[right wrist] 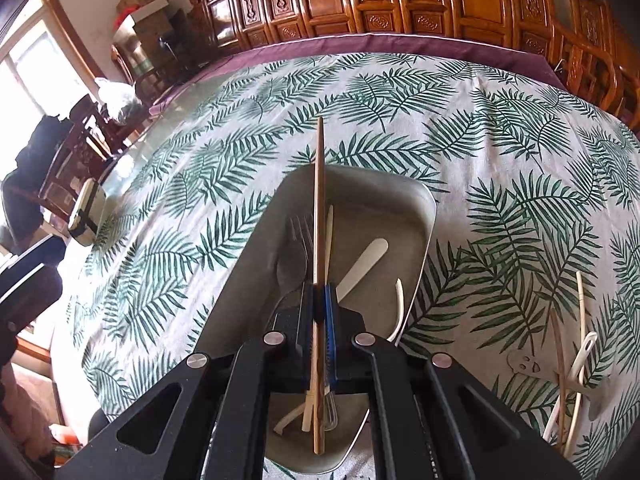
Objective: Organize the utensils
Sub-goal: 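Open the left tool to drop the spoon in the tray while the right tool drops the chopstick in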
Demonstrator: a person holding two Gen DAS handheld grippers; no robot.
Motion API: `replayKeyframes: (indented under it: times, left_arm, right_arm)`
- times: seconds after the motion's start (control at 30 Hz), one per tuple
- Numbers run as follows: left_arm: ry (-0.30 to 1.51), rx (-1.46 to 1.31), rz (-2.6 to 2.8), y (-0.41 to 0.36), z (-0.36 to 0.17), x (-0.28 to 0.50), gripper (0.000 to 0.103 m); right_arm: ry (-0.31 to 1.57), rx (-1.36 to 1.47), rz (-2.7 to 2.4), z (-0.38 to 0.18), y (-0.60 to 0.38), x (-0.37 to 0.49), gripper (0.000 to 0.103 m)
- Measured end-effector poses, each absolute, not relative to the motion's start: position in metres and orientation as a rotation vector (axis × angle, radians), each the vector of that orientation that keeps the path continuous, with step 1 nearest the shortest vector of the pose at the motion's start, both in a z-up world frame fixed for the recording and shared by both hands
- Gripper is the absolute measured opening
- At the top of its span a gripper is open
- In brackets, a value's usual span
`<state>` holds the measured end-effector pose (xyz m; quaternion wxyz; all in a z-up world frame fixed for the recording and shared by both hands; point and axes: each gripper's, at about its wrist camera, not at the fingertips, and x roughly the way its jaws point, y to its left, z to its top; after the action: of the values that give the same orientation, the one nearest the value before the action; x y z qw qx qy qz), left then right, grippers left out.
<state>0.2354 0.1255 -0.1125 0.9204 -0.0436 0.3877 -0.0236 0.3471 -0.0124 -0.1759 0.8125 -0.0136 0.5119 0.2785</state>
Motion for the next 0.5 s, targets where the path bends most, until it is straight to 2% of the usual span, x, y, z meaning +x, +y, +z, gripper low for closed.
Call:
replayKeyframes:
  times: [0.13, 0.23, 0.5]
  left_arm:
    - [0.799, -0.087, -0.051, 0.122, -0.113, 0.234, 0.043]
    - [0.799, -0.082, -0.055, 0.118, -0.112, 0.233, 0.043]
    - [0.800, -0.066, -0.071, 0.103, -0.110, 0.231, 0.043]
  right_arm:
    - [1.094, -0.052, 0.593, -0.177, -0.012, 0.344, 0.008]
    - [1.092, -0.044, 0.602, -0.176, -0.016, 0.343, 0.020]
    - [1.040, -0.068, 0.598, -0.157, -0.049, 0.319, 0.020]
